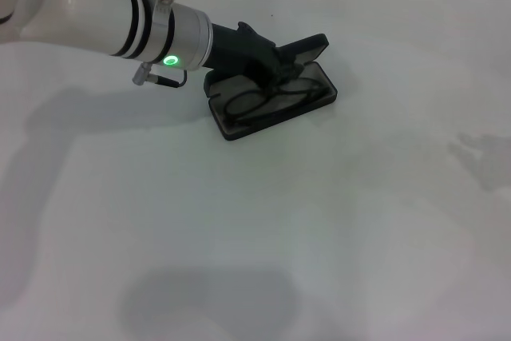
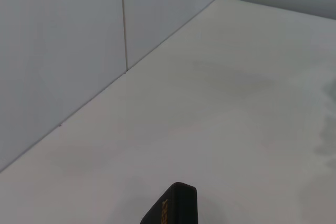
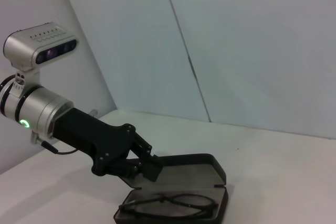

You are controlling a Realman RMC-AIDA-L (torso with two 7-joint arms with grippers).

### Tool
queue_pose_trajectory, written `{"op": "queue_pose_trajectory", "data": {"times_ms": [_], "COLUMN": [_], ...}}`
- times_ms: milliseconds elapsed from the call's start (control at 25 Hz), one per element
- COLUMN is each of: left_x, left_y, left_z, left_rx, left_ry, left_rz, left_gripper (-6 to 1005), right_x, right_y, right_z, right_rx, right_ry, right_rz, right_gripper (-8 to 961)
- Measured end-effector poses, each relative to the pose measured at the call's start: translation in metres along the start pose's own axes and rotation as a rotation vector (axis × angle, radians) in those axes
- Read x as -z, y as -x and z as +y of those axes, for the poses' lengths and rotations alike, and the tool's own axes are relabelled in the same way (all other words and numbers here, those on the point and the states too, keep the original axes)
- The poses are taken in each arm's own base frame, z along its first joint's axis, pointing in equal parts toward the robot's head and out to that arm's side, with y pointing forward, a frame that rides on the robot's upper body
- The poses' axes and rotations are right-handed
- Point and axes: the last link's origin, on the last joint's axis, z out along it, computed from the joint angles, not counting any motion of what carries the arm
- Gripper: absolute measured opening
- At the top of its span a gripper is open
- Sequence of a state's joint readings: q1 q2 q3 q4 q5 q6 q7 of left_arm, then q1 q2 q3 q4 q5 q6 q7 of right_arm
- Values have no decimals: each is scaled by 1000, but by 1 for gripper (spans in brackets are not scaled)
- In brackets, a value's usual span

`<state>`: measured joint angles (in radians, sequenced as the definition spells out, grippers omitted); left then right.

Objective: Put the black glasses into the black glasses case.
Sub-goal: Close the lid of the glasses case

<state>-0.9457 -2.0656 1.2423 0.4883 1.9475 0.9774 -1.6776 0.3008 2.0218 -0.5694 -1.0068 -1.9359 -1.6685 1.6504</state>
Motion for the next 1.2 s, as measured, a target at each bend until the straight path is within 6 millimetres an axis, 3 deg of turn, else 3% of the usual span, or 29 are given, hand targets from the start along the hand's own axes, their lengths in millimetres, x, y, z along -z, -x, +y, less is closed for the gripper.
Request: {"op": "queue_pose_trajectory", "data": {"times_ms": [320, 600, 1200], "left_x": [11, 4, -1], "left_y": [-15, -4, 0], "left_z": [-6, -14, -13], "left_rx": [1, 45, 47], "left_ry": [-66, -97, -102], "left_rz": [114, 63, 28], "left_gripper": [189, 189, 189], "right_x": [1, -5, -10], "right_y": [-3, -1, 1], "right_z": [0, -1, -3], "right_rx": [-9, -12, 0], "right_ry": [-1, 5, -3], "right_rz": [2, 3, 14], "right_gripper": [202, 202, 202]}}
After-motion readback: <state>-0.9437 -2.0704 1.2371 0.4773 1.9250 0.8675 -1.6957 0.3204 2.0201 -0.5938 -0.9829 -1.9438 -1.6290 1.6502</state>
